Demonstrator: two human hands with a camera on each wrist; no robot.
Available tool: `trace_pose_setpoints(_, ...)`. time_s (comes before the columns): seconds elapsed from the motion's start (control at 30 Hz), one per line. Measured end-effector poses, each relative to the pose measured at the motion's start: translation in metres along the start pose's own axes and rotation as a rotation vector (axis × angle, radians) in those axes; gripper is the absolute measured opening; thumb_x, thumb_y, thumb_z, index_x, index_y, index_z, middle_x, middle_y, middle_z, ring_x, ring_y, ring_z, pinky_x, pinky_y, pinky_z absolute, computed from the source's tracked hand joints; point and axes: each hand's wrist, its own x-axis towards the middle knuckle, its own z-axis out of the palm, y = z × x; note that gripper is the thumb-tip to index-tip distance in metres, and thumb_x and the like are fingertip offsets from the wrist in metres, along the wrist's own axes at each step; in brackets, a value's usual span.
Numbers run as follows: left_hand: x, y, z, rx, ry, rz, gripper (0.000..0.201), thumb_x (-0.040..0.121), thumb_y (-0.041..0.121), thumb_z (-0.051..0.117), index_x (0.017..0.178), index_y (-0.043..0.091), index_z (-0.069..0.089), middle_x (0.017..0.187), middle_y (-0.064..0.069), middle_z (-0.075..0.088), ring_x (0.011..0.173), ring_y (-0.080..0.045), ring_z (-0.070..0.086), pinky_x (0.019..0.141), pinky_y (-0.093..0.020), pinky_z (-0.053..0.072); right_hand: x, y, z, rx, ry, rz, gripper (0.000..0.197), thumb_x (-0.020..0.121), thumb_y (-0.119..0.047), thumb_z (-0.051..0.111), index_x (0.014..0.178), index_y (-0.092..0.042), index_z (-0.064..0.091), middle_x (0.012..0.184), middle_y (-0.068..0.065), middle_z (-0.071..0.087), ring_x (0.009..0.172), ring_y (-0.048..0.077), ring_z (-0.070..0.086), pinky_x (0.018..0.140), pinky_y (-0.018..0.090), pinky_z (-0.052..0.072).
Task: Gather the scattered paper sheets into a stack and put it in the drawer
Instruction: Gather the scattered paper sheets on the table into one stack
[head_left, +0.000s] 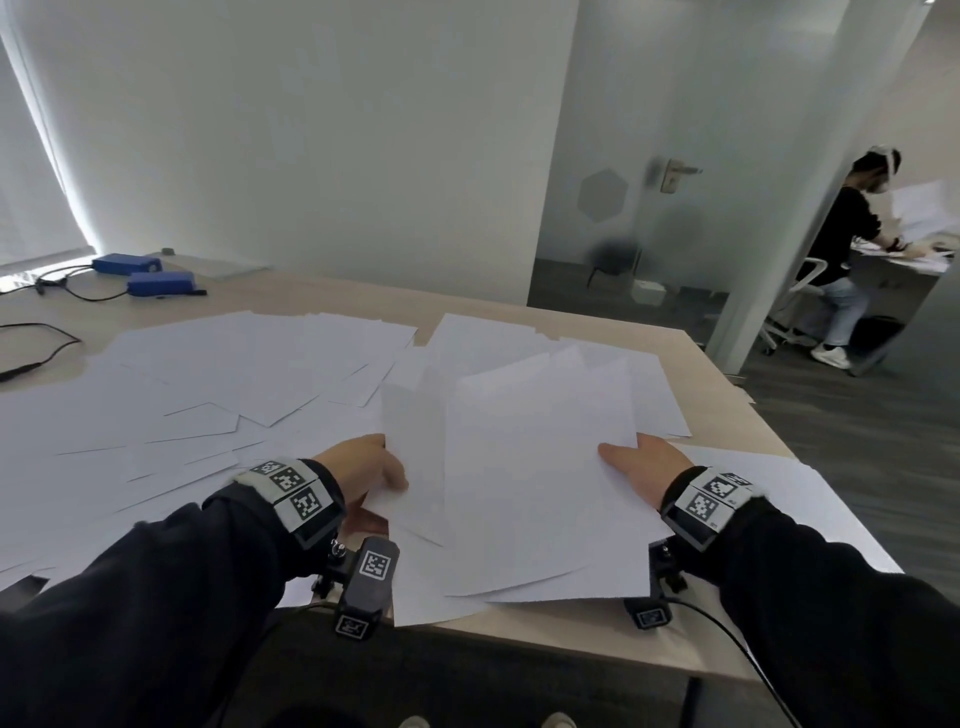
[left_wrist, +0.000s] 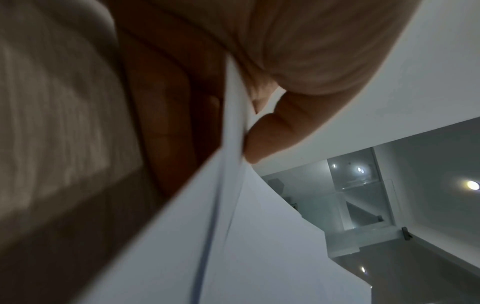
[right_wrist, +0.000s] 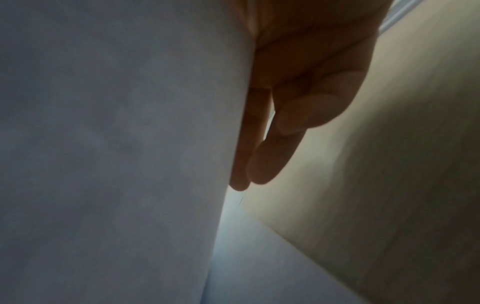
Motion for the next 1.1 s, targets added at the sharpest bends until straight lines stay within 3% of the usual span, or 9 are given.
trace_pose_setpoints(0.1,-0.001,0.0,-0.003,-0.052,0.008,-0.021,0.031,0.078,0.021,0.073,0.101,0.004,0.062,0.086,-0.019,0.068,0.078,-0.042,0.07,0.078,-0.054,0.058,-0.007,-0.006,0.008,0.014,-0.06,-0.054,0.027,0.096,-0.035,0.058,0.116,-0.017,0.062,0.113,0.003,0.066,0.102,0.025,0.063,0.091,0.032,0.049)
trace_pose_setpoints(0.2,0.003,0.0,-0.002,-0.02,0.005,0.022,0.028,0.083,0.026,0.078,0.096,0.004,0.066,0.077,-0.016,0.068,0.06,-0.03,0.065,0.051,-0.029,0.055,-0.017,-0.016,0.013,-0.01,-0.092,-0.088,0.022,0.097,-0.043,0.054,0.104,-0.023,0.06,0.103,-0.003,0.067,0.087,0.017,0.064,0.072,0.022,0.047)
trace_pose_setpoints(0.23,0.004,0.0,0.0,0.006,-0.008,0.049,0.027,0.084,0.022,0.077,0.101,0.003,0.066,0.083,-0.016,0.071,0.065,-0.031,0.067,0.053,-0.03,0.056,-0.019,-0.018,0.015,-0.008,-0.089,-0.092,0.021,0.098,-0.044,0.053,0.098,-0.024,0.06,0.096,-0.005,0.067,0.079,0.012,0.062,0.063,0.016,0.044)
trace_pose_setpoints(0.33,0.006,-0.003,0.005,0.085,-0.011,0.139,0.036,0.08,0.014,0.08,0.113,0.005,0.068,0.101,-0.016,0.075,0.091,-0.037,0.072,0.087,-0.051,0.058,-0.024,-0.021,0.019,0.026,-0.096,-0.116,0.021,0.099,-0.043,0.051,0.091,-0.024,0.057,0.083,-0.01,0.062,0.07,0.0,0.055,0.05,0.007,0.038)
trace_pose_setpoints(0.53,-0.002,0.005,0.007,0.144,-0.003,0.454,0.025,0.083,0.016,0.073,0.107,0.022,0.071,0.097,0.002,0.077,0.09,-0.02,0.074,0.086,-0.036,0.056,-0.015,-0.017,0.022,0.172,-0.092,-0.14,0.027,0.092,-0.045,0.064,0.101,-0.02,0.063,0.093,-0.005,0.07,0.081,0.01,0.066,0.069,0.021,0.05)
trace_pose_setpoints(0.7,-0.007,0.028,0.005,0.0,-0.013,0.625,0.036,0.065,0.03,0.082,0.099,0.022,0.074,0.101,-0.004,0.077,0.095,-0.03,0.073,0.096,-0.053,0.053,-0.015,-0.022,0.014,0.555,-0.188,-0.133,0.051,0.079,-0.019,0.08,0.125,-0.014,0.059,0.115,0.012,0.072,0.103,0.035,0.07,0.094,0.056,0.053)
trace_pose_setpoints(0.8,-0.014,0.043,0.006,-0.044,0.021,0.729,0.021,0.081,0.017,0.079,0.1,0.022,0.072,0.099,-0.002,0.078,0.093,-0.026,0.074,0.093,-0.051,0.055,-0.019,-0.035,0.006,0.563,-0.19,-0.191,0.045,0.076,-0.016,0.079,0.119,-0.016,0.065,0.112,0.009,0.074,0.101,0.032,0.071,0.094,0.052,0.053)
trace_pose_setpoints(0.93,-0.026,0.06,0.008,-0.121,-0.001,0.81,0.028,0.07,0.023,0.079,0.097,0.02,0.074,0.1,-0.004,0.078,0.095,-0.026,0.074,0.093,-0.049,0.055,-0.024,-0.054,-0.007,0.533,-0.013,-0.331,0.016,0.084,-0.011,0.074,0.099,-0.017,0.072,0.104,0.005,0.076,0.096,0.027,0.073,0.092,0.046,0.055)
trace_pose_setpoints(1.1,-0.03,0.057,0.015,-0.139,-0.067,0.811,0.038,0.067,0.019,0.083,0.103,0.014,0.074,0.104,-0.007,0.077,0.097,-0.027,0.073,0.095,-0.05,0.055,-0.037,-0.061,-0.006,0.505,0.028,-0.382,0.021,0.086,-0.022,0.075,0.105,-0.016,0.072,0.101,0.003,0.077,0.093,0.024,0.074,0.09,0.046,0.057)
